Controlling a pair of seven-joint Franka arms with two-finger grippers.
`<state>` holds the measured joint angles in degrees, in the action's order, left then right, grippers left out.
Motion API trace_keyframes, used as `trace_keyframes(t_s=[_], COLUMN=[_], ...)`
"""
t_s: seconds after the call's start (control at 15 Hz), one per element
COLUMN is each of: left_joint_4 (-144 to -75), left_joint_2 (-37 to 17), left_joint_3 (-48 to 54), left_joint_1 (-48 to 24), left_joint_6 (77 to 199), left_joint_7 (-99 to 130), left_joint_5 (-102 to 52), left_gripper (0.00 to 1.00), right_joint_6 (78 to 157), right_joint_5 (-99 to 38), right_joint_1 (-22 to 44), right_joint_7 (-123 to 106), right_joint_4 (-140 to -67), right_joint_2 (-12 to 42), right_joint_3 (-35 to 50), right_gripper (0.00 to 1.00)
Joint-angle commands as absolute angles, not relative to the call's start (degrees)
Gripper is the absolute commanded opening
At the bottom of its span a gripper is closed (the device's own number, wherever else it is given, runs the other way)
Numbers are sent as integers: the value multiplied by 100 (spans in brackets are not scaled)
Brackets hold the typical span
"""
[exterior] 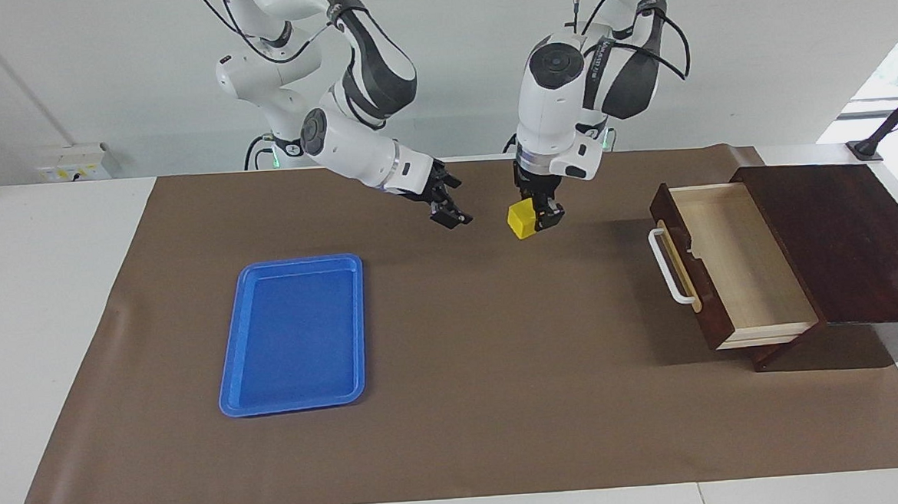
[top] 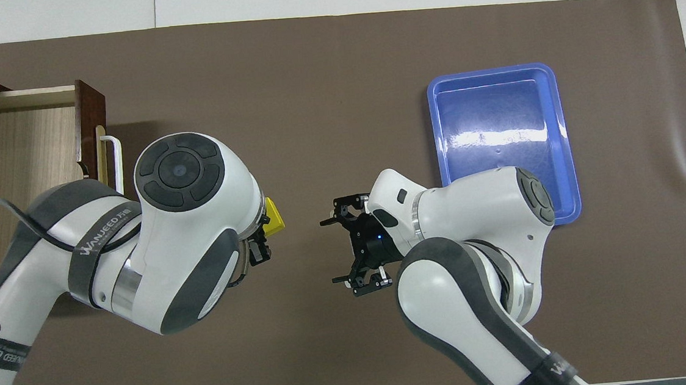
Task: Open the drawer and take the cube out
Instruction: 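Carry the cube with the left gripper while the right gripper approaches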
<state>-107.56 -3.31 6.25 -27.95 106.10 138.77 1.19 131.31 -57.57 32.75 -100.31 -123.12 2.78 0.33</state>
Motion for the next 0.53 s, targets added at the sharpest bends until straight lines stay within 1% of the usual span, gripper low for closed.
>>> trace_keyframes(t_s=[0.0, 0.13, 0.2, 0.33, 0.47], left_joint_4=[-11030, -11030, -11030, -11021, -11021], left_joint_2=[-132, -132, -132, -132, -141], left_joint_3=[527, 527, 527, 527, 536], left_joint_1=[-2962, -2971, -2971, -3049, -3059], left_joint_6=[10758, 10758, 10758, 10758, 10819], left_joint_7=[14045, 14098, 14098, 14115, 14185], left_joint_5=[26, 26, 26, 26, 18], left_gripper=[0, 0, 0, 0, 0], right_joint_6=[13447, 13561, 13553, 13465, 13291], right_joint_5=[-6334, -6520, -6626, -6995, -6909], right_joint_1=[3357, 3357, 3331, 3313, 3313], right_joint_7=[-10291, -10536, -10912, -11398, -11452], right_joint_4=[-12349, -12313, -12261, -12060, -11727], right_joint_2=[360, 491, 640, 896, 1071], right_joint_3=[9, 9, 17, 9, 0], right_gripper=[100, 100, 100, 100, 100])
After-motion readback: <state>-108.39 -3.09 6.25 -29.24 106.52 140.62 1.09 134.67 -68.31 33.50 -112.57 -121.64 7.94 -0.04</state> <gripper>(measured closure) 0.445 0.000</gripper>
